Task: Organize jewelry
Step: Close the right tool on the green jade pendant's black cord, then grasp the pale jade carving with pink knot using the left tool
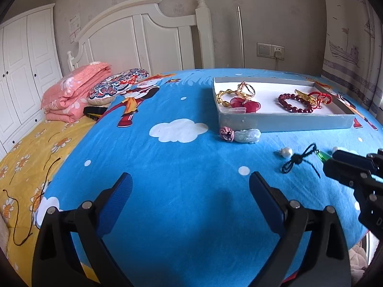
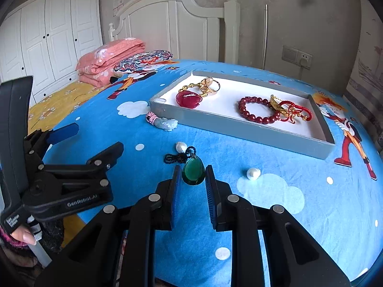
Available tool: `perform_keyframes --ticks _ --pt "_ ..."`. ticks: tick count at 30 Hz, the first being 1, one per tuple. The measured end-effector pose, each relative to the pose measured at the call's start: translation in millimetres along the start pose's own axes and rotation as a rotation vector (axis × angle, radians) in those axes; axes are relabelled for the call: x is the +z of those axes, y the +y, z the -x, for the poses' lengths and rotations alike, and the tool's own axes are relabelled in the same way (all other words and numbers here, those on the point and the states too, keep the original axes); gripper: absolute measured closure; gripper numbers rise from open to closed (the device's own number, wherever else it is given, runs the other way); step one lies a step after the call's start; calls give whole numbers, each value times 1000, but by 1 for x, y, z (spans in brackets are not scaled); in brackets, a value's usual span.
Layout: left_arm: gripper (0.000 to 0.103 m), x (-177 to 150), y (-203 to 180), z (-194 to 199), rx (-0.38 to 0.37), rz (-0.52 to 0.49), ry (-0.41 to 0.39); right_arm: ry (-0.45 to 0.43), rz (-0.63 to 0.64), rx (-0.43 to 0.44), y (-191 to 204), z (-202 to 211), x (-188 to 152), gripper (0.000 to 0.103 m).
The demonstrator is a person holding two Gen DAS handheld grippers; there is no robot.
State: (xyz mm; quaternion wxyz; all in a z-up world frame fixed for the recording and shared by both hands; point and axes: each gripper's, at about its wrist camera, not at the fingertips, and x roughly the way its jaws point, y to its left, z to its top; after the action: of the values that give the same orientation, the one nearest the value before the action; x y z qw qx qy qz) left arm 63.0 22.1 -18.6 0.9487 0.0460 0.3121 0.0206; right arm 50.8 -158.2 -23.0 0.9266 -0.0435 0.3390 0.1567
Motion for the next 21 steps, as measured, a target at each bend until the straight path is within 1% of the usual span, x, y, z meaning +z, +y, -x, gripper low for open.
perform_keyframes --ticks 6,10,16,18,21 --pt "9 25 -16 -22 -22 47 67 1 -59 10 -22 3 -10 82" --pt "12 37 -37 -34 14 36 82 -9 -59 25 -24 4 -11 82" --pt "17 48 -48 -51 34 46 175 -16 -79 55 -28 4 -13 82" --pt "19 52 -51 -52 41 47 170 -22 -81 63 -29 5 -14 82" --pt "19 57 -59 -50 70 31 130 -32 -79 70 -30 8 -13 82"
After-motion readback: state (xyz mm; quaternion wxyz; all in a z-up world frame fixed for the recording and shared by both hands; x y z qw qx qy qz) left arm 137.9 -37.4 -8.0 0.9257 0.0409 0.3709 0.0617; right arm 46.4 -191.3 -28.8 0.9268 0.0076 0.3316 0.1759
